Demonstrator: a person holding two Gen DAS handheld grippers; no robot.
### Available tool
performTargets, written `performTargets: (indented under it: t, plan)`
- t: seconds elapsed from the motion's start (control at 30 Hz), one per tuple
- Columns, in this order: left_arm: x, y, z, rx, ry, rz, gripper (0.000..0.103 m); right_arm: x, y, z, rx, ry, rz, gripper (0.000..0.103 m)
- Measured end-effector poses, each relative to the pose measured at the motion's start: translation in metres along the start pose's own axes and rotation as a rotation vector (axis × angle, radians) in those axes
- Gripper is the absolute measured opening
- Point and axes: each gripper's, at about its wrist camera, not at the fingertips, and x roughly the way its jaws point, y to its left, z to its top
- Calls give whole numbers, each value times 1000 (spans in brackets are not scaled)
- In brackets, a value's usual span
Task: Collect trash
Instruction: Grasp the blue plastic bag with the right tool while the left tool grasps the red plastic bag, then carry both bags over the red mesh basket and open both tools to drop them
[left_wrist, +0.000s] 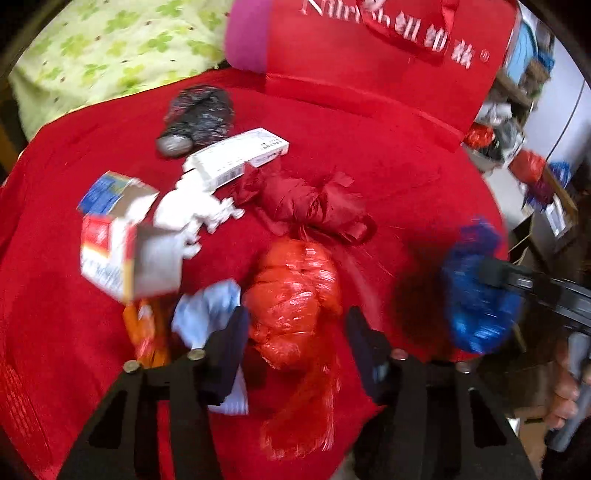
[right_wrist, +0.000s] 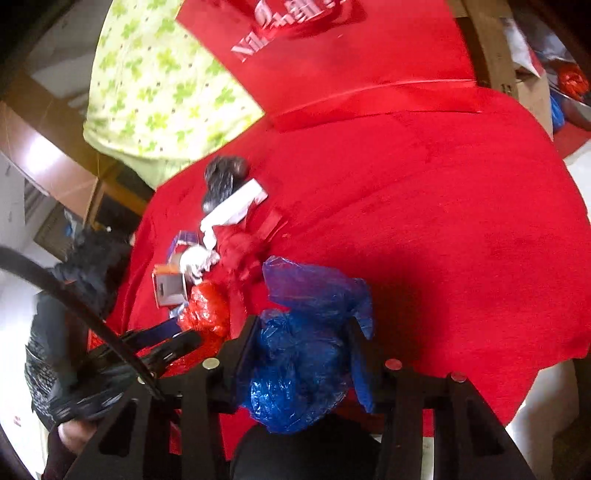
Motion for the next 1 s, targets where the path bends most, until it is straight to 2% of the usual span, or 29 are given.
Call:
performTargets:
  t: [0.1,0.17,0.23,0.47,0.57,0.7,0.87,1.0]
  plan:
    - [13,-4,10,50,24,15,49,-6,-5,2,5,-20,15,48]
    - [12,-2,11,48,18,-7,46,-10,-5,1,1,-33,31,48]
    - [7,-1,11,54,2,-23,37,-12,-4,1,-6,-44,42,48]
    - [-20,5,2,40,-88,-26,32,-24,13,2,-54,-90,38,48]
    - [-56,12,-5,8,-171,-47,32,-33,25,2,-82,-107,52,48]
    - [-124,40,-24,-64,-293,-52,33,-37,61,5,-152,-103,97,48]
    - [-203,111,-73,-203,-383,63,34,-20,133,6,-278,-55,179,48]
    - [-259,179,-127,-337,-416,242,35,8,214,-5,-393,12,298,48]
